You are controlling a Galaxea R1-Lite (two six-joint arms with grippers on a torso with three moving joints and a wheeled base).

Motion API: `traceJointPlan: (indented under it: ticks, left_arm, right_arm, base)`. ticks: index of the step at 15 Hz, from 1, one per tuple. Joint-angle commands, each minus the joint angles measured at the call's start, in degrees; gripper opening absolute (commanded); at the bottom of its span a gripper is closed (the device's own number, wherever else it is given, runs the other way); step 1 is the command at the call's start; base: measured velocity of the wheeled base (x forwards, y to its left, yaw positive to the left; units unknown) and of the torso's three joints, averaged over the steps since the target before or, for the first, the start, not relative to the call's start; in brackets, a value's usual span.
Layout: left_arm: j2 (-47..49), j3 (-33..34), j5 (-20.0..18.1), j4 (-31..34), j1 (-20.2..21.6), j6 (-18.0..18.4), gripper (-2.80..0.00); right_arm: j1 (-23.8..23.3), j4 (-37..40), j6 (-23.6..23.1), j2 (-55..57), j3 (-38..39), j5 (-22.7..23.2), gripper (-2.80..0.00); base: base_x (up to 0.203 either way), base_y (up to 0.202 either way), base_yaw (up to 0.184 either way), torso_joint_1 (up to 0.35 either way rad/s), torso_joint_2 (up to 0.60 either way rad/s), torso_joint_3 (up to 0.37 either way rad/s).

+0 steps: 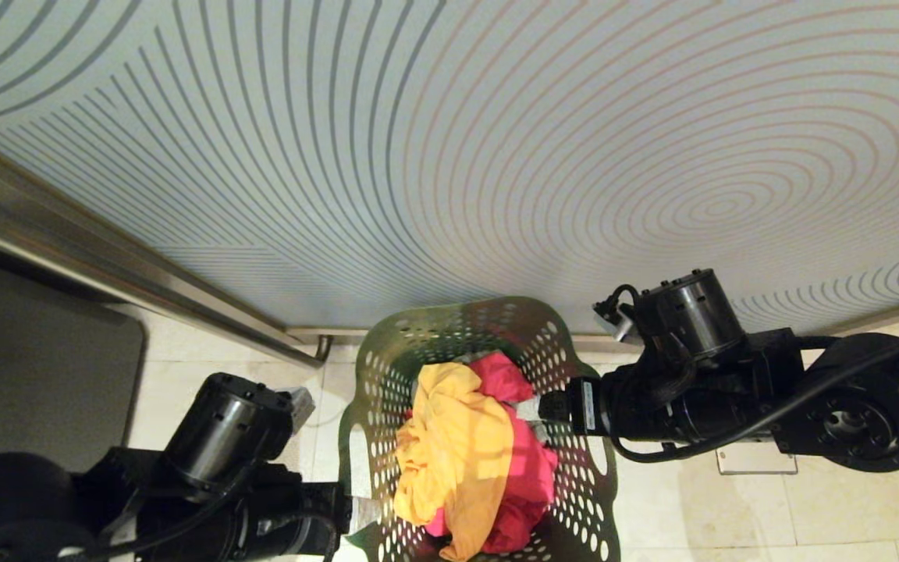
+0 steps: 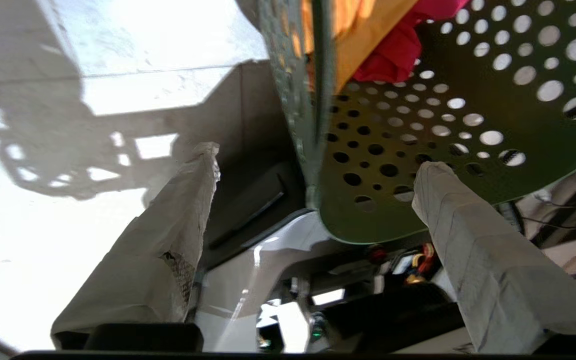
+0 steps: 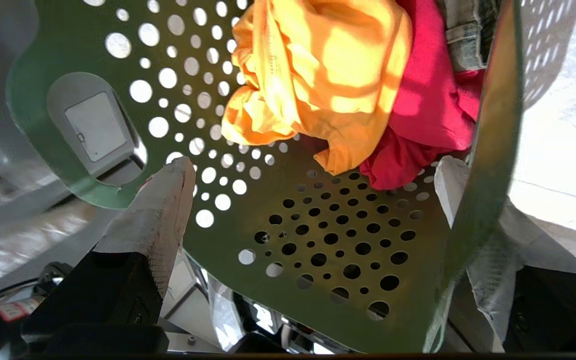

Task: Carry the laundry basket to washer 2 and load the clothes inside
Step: Pick up the clothes basket and put it beside the washing machine

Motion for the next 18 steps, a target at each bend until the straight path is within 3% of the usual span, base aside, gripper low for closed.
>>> traceJointPlan:
  ticks: [1,5,9,13,18]
  left_arm:
    - [2.83,0.02,0.31,-2.97,-2.12,-1.7,0.0]
    - [6.54,0.08,1.48,-8.6,-2.92,-1.8,0.0]
    - [8.22,-0.05,1.39,-10.67,-2.76,-2.02,0.0]
    - [12.88,-0.01,1.41,-17.11,-2.63,-2.65,0.0]
    - [15.28,-0.72,0.43,-20.19,-2.68,-3.68,0.0]
  right_arm:
    - [0.39,-0.05,0.82,-0.12,-0.03,0.16,0.0]
    - [0.39,-2.33,0.73,2.71,0.93,0.04,0.0]
    - [0.31,-8.78,1.08,4.84,3.17,-0.16,0.0]
    - [0.18,-15.54,1.08,8.17,5.51,-0.28,0.0]
    - [-0.13,-16.82,1.2,9.89,5.76,-0.37,0.0]
  base:
    - [0.0,0.0,0.0,0.0,0.0,0.0]
    - [0.0,0.0,0.0,0.0,0.0,0.0]
    - [0.0,0.0,0.0,0.0,0.0,0.0]
    - [0.0,0.0,0.0,0.0,0.0,0.0]
    - [0.0,0.0,0.0,0.0,0.0,0.0]
